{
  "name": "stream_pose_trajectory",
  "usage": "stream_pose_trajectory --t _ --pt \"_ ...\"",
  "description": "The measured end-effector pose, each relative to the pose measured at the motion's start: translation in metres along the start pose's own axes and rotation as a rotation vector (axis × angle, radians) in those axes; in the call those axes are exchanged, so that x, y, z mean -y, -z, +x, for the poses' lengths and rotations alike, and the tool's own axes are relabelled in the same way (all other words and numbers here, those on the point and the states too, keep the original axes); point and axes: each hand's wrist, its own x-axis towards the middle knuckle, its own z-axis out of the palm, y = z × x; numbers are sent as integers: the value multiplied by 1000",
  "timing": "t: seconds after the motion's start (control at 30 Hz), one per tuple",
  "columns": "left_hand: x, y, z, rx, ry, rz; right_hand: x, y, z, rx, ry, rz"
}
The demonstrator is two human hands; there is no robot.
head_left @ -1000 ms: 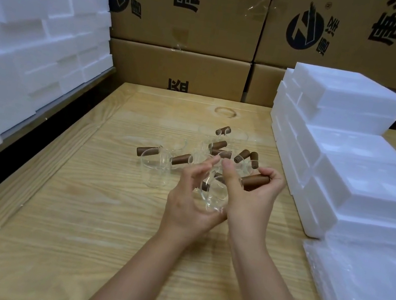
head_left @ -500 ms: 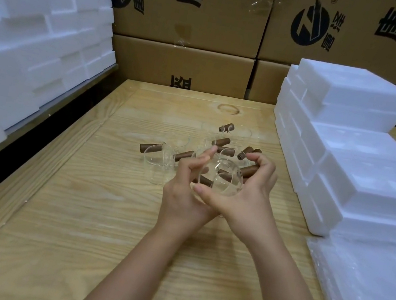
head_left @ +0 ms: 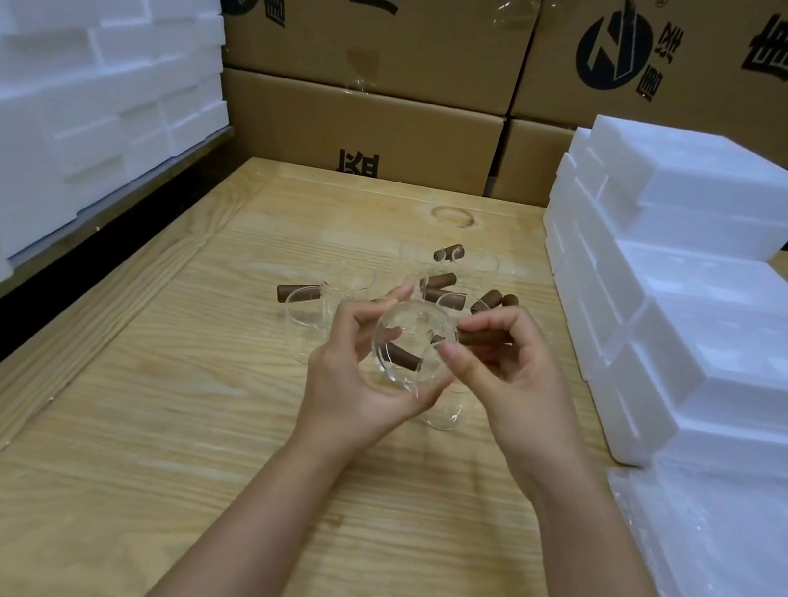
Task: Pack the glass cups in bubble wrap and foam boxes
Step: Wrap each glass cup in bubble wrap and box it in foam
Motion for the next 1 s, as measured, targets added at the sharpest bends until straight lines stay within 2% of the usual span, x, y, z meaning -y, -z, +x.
stream_pose_trajectory --t 0.17,0.43,0.53,0.67,0.77,0.87,1.0 --pt "0 -1 -1 25 -20 10 1 -4 0 -121 23 26" --pt "-4 -4 -5 71 -89 76 -3 -22 -3 -406 27 -9" --pt "-4 -6 -8 72 -99 107 -4 -31 -4 -473 1 -90" --pt "-7 -8 -10 88 -89 144 -2 -36 -6 -467 -45 -234" --pt "-11 -7 -9 88 -32 176 -3 -37 -7 -392 -88 -271" --pt "-10 -5 -8 40 19 166 -3 -36 -8 -278 -7 -226" --pt "-12 -1 -2 -33 90 39 -3 -31 -6 -246 147 -10"
